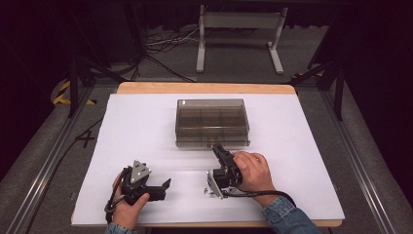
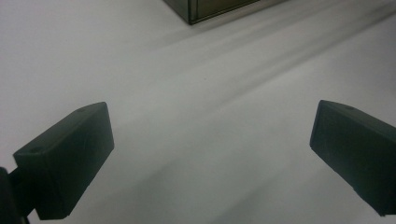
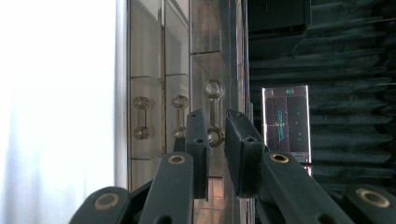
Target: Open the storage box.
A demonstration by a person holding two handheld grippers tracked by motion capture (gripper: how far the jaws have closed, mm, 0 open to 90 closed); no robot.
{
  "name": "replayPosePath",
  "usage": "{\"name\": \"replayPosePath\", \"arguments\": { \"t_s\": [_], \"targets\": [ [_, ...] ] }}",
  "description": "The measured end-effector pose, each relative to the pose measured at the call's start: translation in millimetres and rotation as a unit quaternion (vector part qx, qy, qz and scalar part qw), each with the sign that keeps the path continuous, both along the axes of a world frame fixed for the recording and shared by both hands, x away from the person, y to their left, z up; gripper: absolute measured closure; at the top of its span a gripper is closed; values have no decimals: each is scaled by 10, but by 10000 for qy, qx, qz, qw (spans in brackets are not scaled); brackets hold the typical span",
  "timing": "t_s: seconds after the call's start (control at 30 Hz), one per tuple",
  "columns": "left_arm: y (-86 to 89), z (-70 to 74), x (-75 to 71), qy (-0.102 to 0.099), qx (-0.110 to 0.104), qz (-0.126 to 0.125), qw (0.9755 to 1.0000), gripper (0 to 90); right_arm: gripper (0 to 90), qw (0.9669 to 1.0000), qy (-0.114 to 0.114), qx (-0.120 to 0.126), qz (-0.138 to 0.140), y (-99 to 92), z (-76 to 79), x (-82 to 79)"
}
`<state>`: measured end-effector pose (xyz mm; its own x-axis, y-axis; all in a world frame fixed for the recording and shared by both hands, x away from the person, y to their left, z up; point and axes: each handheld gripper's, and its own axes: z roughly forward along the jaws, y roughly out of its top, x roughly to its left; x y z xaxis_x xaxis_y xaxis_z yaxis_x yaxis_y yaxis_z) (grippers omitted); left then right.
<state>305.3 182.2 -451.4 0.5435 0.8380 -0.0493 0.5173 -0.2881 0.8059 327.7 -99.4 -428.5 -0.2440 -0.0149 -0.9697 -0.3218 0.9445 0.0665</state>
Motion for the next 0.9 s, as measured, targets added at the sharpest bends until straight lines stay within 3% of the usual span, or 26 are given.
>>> {"name": "replayPosePath", "arguments": {
  "t_s": [0.53,0.9],
  "targets": [
    [-4,-2,1,17,22,-23,10000,3,760,10000,40,19,9,-30,13,-1],
    [-10,-6,3,19,30,-13,10000,3,731,9993,109,365,58,-252,62,-58]
  ]
}}
